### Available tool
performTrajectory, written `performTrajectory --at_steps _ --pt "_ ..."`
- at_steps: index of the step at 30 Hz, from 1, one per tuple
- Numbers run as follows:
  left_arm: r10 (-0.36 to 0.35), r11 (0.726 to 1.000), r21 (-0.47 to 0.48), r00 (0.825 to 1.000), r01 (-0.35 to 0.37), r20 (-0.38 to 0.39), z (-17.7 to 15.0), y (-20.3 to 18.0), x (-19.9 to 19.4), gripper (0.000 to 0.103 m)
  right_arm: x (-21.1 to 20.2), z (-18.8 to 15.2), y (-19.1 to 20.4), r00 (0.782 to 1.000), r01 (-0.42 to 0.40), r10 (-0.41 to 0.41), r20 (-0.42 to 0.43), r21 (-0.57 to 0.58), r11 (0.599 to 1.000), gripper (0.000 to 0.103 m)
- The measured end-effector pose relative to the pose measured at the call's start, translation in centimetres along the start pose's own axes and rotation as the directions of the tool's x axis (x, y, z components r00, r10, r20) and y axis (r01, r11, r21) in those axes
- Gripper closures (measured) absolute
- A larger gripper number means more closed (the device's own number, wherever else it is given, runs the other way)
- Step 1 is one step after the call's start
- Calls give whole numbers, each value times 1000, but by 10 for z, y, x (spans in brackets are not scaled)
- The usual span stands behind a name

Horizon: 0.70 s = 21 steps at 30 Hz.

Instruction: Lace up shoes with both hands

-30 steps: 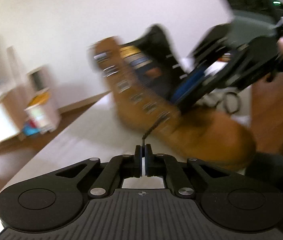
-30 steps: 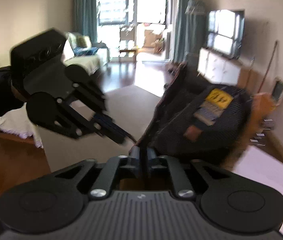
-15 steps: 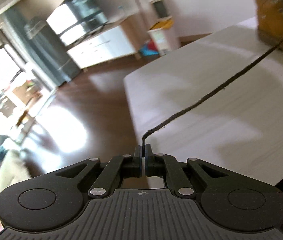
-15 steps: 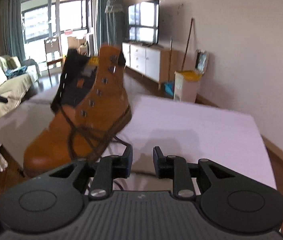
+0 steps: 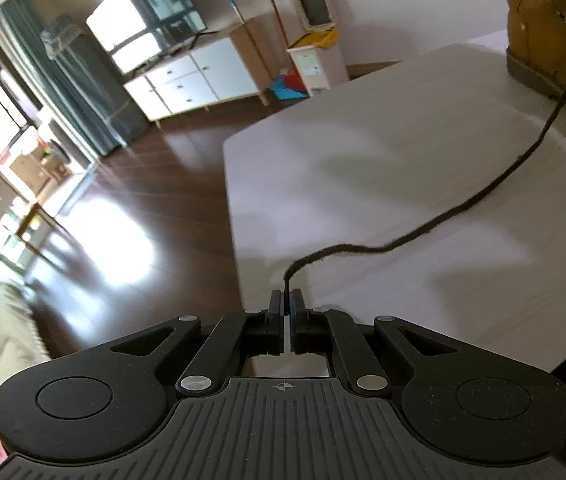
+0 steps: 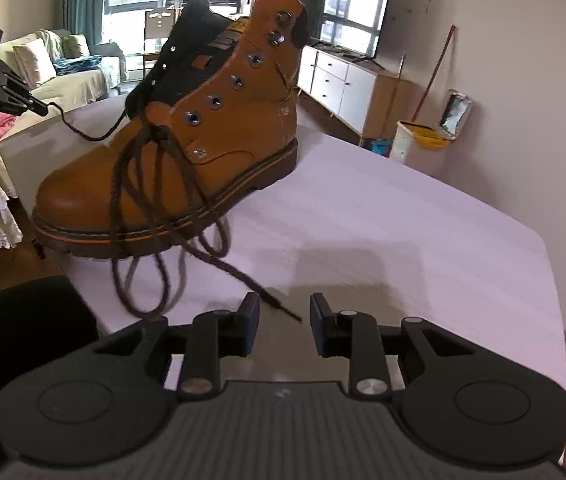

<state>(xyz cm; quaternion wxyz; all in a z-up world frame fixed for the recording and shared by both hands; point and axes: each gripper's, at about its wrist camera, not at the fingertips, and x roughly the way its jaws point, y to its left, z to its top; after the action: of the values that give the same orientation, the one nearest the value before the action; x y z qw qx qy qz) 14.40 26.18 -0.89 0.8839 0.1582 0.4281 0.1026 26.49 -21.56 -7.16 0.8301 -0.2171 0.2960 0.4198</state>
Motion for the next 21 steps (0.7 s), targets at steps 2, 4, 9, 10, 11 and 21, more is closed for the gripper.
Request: performTrajectory --at_steps 2,4,9,10,11,21 --pt "-11 1000 -4 1000 11 1 -2 0 -3 92 7 0 -7 999 -29 29 -18 11 1000 75" --pt "-28 1000 -10 1000 28 9 -5 0 -9 84 8 -3 -12 998 -60 61 -21 39 997 101" --pt "-77 997 -16 993 79 88 -2 -2 -32 66 -14 -3 -10 998 -55 53 24 88 995 100" --pt "-102 995 -10 987 104 122 0 -5 -42 65 -23 -1 -7 998 -40 36 47 89 995 100" --pt "-118 993 0 982 119 151 3 -8 -49 65 -35 2 -4 996 -24 17 82 91 996 100" --pt "-484 869 347 750 352 451 57 -108 -130 63 -113 52 40 934 -176 158 321 26 984 100"
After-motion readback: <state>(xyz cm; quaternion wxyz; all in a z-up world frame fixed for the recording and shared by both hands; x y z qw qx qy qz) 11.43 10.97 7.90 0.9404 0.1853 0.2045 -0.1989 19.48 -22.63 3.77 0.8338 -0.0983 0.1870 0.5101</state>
